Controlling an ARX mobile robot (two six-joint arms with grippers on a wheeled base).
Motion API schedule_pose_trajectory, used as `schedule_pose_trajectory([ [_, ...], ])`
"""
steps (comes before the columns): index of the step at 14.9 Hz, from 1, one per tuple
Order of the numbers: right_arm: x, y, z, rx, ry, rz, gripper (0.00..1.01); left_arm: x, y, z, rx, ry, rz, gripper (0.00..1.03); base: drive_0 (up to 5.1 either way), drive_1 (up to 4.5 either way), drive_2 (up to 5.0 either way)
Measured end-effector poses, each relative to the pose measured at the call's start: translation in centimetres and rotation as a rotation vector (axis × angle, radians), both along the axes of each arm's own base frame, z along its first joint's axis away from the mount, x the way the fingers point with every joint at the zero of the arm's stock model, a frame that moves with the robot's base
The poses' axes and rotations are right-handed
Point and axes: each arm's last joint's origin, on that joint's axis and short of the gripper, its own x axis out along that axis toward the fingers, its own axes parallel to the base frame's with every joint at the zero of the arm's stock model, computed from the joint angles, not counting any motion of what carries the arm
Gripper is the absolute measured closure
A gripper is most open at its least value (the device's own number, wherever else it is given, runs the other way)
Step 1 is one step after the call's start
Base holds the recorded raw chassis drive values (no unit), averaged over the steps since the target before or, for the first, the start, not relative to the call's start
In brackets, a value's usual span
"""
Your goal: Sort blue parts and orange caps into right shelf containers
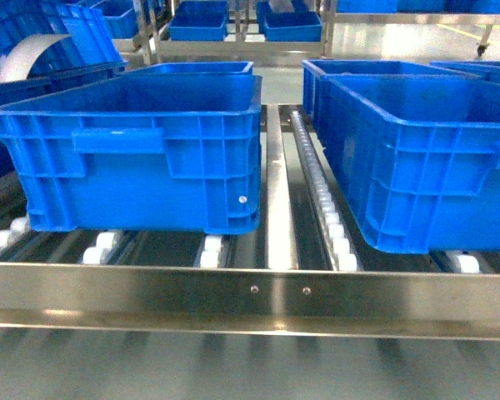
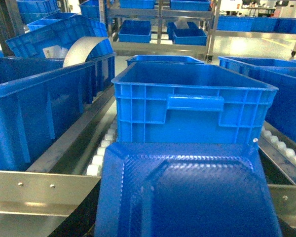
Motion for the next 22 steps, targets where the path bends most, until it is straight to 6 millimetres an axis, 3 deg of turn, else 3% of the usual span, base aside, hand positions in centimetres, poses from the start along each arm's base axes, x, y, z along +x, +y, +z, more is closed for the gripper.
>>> schedule_pose_trajectory([
  [6,0.0,0.0,0.01,0.0,-0.001,0.0,0.57,0.0,0.0,-0.01,0.0,0.0,0.0,0.6,0.0,4.22,-4.3],
  [22,0.0,0.0,0.0,0.0,0.0,0.0,0.57,0.0,0.0,0.0,0.0,0.0,0.0,0.6,0.0,0.0,0.0],
])
